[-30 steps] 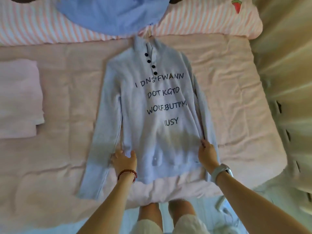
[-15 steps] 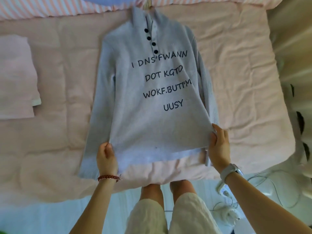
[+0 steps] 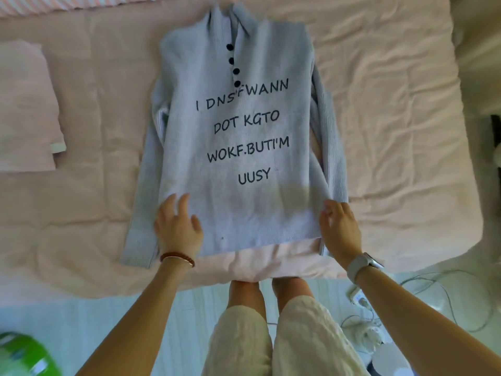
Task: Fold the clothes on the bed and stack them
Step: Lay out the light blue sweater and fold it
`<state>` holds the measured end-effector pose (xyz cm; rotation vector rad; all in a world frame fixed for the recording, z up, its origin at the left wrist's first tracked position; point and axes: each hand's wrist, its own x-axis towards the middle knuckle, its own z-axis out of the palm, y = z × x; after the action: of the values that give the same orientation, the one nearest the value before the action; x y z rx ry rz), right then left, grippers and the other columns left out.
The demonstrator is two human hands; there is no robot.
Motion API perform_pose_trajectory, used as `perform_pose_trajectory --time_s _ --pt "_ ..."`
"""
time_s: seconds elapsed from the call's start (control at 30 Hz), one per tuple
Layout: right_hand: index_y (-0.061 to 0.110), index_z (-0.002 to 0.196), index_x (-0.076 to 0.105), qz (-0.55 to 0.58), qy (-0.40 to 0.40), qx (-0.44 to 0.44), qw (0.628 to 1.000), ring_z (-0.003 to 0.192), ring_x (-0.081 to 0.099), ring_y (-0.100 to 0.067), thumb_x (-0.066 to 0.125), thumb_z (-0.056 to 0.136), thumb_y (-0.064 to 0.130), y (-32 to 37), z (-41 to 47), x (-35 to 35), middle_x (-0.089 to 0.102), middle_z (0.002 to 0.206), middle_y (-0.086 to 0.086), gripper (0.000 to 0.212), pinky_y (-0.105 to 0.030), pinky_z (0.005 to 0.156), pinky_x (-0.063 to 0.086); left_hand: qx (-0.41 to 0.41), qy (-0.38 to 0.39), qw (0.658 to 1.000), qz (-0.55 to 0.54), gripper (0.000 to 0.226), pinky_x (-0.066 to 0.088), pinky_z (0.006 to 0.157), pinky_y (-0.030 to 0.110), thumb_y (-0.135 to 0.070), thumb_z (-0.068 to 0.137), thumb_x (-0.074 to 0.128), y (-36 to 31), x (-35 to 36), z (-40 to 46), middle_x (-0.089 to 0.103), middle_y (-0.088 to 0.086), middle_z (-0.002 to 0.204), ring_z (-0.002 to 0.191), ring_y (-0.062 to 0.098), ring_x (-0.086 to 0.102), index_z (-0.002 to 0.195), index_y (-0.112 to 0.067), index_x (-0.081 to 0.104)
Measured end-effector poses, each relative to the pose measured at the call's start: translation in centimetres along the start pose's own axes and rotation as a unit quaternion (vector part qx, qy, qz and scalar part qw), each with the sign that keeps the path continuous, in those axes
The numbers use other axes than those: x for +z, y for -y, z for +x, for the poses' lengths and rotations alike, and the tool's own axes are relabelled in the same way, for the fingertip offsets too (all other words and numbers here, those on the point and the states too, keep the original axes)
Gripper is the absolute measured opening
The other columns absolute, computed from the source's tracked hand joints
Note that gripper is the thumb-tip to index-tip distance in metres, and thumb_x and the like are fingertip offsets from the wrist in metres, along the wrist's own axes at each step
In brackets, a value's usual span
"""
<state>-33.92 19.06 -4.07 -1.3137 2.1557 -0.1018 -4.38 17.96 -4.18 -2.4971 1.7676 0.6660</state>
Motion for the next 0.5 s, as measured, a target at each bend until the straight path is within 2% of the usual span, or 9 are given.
perform_pose_trajectory --time_s 0.1,0.2,0.27,0.33,0.43,0.5 --pt "0.011 0.124 0.049 -0.023 0.013 0.058 0.998 0.117 0.041 -0.033 0.054 0.089 0.026 1.0 1.4 0.4 0.048 0.123 -0.013 0.038 -0.042 0.088 0.039 0.110 0.114 0.985 0.063 0.062 0.022 0.109 0.048 -0.024 0.090 0.052 -3.1 2.1 -0.8 0.009 0.011 0.155 0.142 0.032 0.009 0.146 -0.024 0.025" --pt "0.006 0.114 0.052 -0.001 0.032 0.128 0.991 0.109 0.048 -0.037 0.044 0.093 0.024 0.6 2.7 0.2 0.056 0.116 -0.018 0.028 -0.041 0.086 0.039 0.103 0.216 0.967 0.082 0.065 0.019 0.113 0.049 -0.032 0.094 0.045 -4.9 4.2 -1.5 -0.011 0.004 0.156 0.143 0.030 -0.007 0.147 -0.033 0.009" --pt "0.007 0.104 0.054 0.059 0.034 0.151 0.986 0.096 0.054 -0.039 0.040 0.095 0.022 -0.4 2.7 -0.4 0.061 0.105 -0.020 0.022 -0.038 0.077 0.040 0.075 0.246 0.963 0.080 0.063 0.019 0.112 0.053 -0.033 0.094 0.044 -5.6 4.6 -1.5 -0.013 0.002 0.155 0.142 0.030 -0.010 0.147 -0.035 0.009" --pt "0.011 0.098 0.055 0.042 0.050 0.141 0.988 0.089 0.055 -0.038 0.038 0.096 0.022 -2.1 1.9 -1.2 0.062 0.098 -0.019 0.021 -0.036 0.072 0.039 0.052 0.253 0.963 0.073 0.060 0.022 0.110 0.054 -0.030 0.094 0.044 -6.0 4.6 -1.4 -0.010 0.001 0.156 0.142 0.029 -0.009 0.146 -0.034 0.014" --pt "0.013 0.095 0.060 -0.014 0.102 0.132 0.986 0.087 0.054 -0.035 0.037 0.095 0.021 -5.1 0.6 -2.2 0.063 0.101 -0.016 0.024 -0.034 0.073 0.039 0.040 0.234 0.967 0.087 0.052 0.027 0.109 0.051 -0.028 0.094 0.043 -7.0 4.0 -0.7 0.001 0.003 0.155 0.142 0.028 -0.001 0.143 -0.026 0.025" --pt "0.013 0.102 0.061 0.021 0.065 0.135 0.989 0.092 0.055 -0.033 0.041 0.094 0.023 -6.2 0.4 -2.5 0.062 0.106 -0.013 0.024 -0.035 0.077 0.041 0.058 0.198 0.975 0.077 0.048 0.029 0.108 0.048 -0.026 0.094 0.044 -8.2 3.8 0.0 0.009 0.006 0.154 0.142 0.027 0.004 0.140 -0.019 0.032"
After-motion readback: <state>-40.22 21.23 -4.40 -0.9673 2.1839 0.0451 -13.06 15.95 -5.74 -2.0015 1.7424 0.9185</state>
